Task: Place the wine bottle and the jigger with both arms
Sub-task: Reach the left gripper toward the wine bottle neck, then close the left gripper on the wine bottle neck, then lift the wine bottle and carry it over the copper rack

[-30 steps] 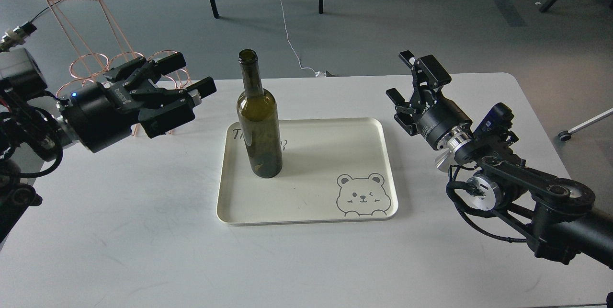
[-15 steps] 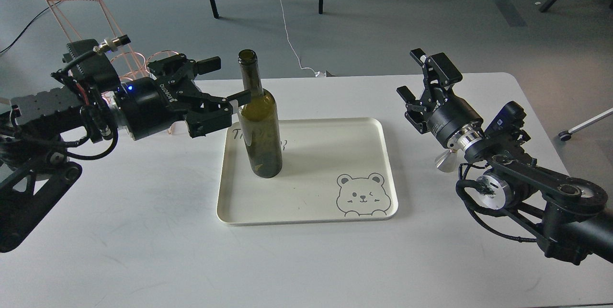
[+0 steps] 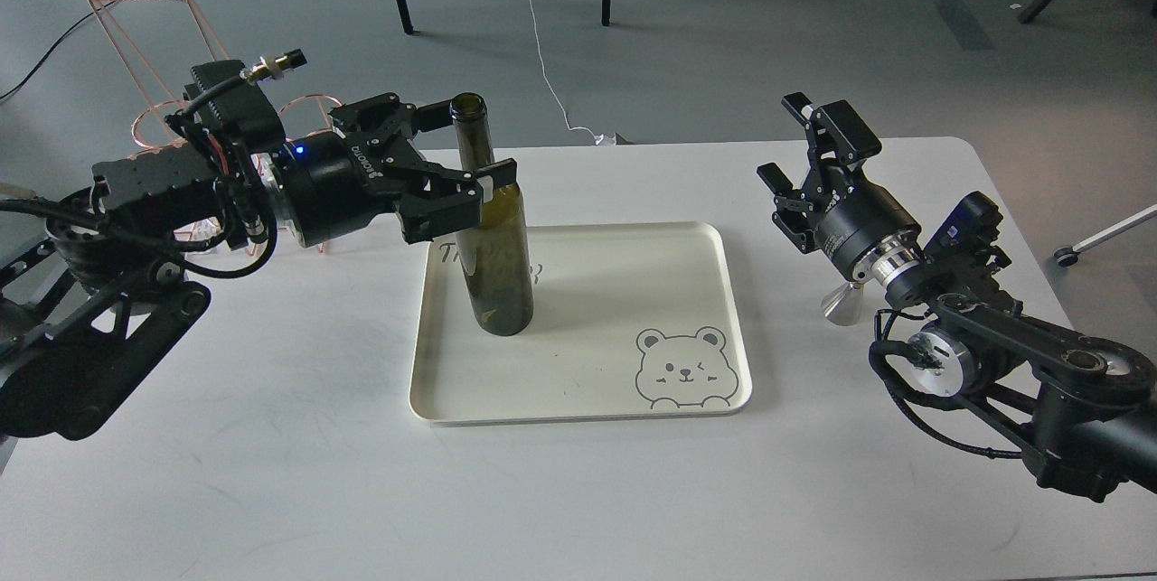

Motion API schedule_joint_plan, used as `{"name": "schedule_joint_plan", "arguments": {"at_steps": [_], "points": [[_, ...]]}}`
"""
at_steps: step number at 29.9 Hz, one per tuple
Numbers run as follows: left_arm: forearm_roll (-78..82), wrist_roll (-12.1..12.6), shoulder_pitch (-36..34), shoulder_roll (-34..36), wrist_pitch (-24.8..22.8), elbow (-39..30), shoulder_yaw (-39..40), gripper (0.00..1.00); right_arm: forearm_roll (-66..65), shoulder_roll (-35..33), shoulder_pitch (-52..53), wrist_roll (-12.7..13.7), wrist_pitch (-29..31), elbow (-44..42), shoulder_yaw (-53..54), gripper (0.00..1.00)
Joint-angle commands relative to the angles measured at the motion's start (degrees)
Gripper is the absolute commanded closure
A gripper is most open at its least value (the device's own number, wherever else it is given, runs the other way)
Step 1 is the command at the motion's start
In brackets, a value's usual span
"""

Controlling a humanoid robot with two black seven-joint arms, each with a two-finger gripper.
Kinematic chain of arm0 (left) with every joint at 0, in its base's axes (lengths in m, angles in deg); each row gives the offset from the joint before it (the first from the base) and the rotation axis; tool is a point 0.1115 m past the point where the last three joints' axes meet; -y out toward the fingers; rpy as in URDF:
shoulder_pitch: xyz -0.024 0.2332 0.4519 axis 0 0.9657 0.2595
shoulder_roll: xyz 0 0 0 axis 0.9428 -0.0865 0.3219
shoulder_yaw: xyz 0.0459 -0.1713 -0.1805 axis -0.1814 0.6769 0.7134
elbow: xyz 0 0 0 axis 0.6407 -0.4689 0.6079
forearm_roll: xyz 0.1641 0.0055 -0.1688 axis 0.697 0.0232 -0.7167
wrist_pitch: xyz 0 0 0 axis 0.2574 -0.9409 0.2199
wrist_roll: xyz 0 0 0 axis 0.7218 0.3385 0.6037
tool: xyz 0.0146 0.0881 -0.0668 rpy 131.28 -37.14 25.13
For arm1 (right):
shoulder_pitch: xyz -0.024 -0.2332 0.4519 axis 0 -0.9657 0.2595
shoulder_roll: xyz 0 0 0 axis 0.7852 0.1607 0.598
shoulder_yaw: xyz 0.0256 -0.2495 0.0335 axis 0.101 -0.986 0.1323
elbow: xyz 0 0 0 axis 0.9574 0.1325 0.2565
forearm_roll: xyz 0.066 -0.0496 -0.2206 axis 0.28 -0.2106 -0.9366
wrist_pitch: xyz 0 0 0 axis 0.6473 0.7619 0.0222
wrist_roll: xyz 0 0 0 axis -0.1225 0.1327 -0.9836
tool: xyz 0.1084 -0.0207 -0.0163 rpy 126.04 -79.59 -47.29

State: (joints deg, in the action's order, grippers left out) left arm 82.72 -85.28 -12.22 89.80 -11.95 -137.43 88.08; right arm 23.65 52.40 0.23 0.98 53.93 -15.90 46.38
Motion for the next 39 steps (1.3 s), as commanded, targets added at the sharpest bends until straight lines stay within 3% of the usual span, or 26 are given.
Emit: {"name": "schedule_joint_plan", "arguments": {"at_steps": [1, 6, 12, 14, 18, 23, 33, 39], "points": [[0.00, -0.01, -0.48, -0.96, 0.09, 1.25, -0.50, 0.03, -0.01, 0.00, 0.00, 0.00, 0.00, 0.01, 0.17, 0.01], [0.00, -0.01, -0.65, -1.32, 0.09, 1.78, -0.50, 0.08, -0.10, 0.00, -0.09, 0.00, 0.00, -0.08, 0.17, 0.01], [0.00, -0.01, -1.18, -2.72, 0.09, 3.45, -0.59, 0.24, -0.10, 0.00, -0.44, 0.00, 0.00, -0.08, 0.25, 0.01], [0.00, -0.01, -1.18, -2.72, 0.18, 3.63, -0.59, 0.34, -0.10, 0.00, -0.44, 0.00, 0.00, 0.01, 0.43, 0.01], [0.00, -0.01, -1.27, -2.72, 0.70, 4.16, -0.59, 0.68, -0.10, 0.00, -0.88, 0.00, 0.00, 0.01, 0.96, 0.01], [0.00, -0.01, -1.79, -2.37, 2.20, 4.16, -0.59, 0.86, -0.10, 0.00, -1.23, 0.00, 0.00, 0.01, 0.96, 0.01], [-1.86, -0.01, -5.92, -1.67, 2.20, 3.63, -0.42, 0.90, -0.18, 0.00, -1.23, 0.00, 0.00, 0.10, 0.96, 0.01], [-7.75, -0.01, -11.37, 2.98, 0.53, 2.93, -0.50, 0.90, -0.18, 0.09, -1.23, 0.00, -0.09, 0.01, 0.96, 0.01]]}}
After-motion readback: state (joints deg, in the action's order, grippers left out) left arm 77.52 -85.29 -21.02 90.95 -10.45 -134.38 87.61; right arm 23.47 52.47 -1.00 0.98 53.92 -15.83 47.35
